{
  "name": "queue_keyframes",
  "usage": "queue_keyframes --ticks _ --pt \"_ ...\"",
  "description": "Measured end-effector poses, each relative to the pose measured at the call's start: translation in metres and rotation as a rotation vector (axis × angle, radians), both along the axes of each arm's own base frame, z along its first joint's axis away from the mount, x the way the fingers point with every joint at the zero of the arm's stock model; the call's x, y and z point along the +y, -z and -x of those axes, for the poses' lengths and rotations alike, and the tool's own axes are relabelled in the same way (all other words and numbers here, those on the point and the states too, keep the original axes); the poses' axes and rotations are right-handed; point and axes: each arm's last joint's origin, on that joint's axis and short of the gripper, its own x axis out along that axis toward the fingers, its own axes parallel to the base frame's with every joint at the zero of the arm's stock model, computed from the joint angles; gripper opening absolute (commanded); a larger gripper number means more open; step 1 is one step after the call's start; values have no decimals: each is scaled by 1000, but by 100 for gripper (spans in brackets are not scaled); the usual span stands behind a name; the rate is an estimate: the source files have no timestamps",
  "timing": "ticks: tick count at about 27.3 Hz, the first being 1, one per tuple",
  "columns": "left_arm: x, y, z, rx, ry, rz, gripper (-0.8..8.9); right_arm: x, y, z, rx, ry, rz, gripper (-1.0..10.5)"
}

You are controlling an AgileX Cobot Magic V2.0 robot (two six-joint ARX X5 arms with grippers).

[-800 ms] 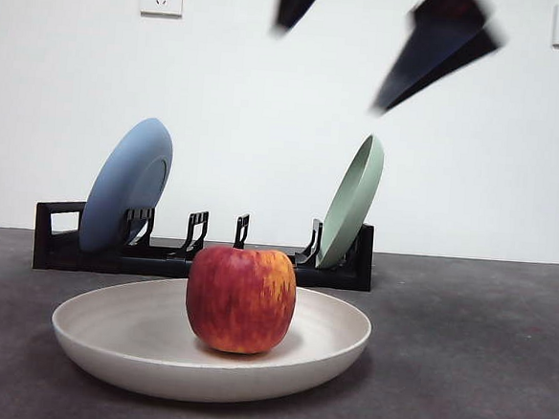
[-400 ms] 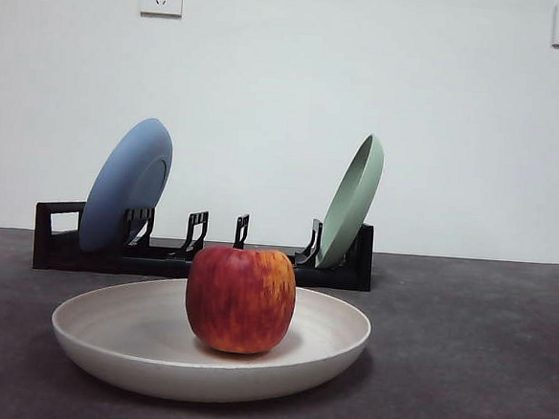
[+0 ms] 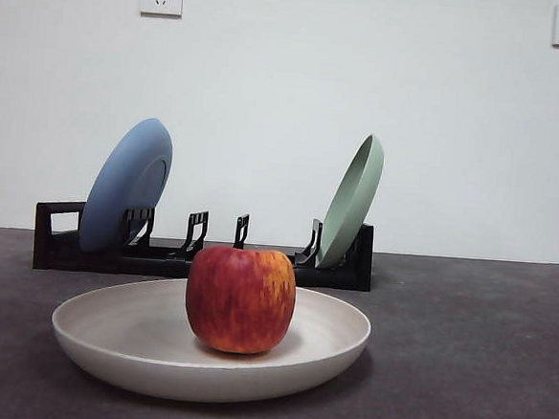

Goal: Take the yellow plate from the plate rack,put the plate on the table,take the apple from the table,put the apple in the plate

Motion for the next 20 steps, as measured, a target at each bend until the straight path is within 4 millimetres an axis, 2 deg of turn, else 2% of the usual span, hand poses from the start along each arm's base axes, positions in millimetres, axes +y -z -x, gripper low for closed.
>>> queue_keyframes --ticks 11,20 --pt "0 0 0 -1 -1 -2 -4 0 0 -1 -5 8 9 2" --pt "-1 0 0 0 -1 -3 -4 -2 1 -4 -91 91 91 2"
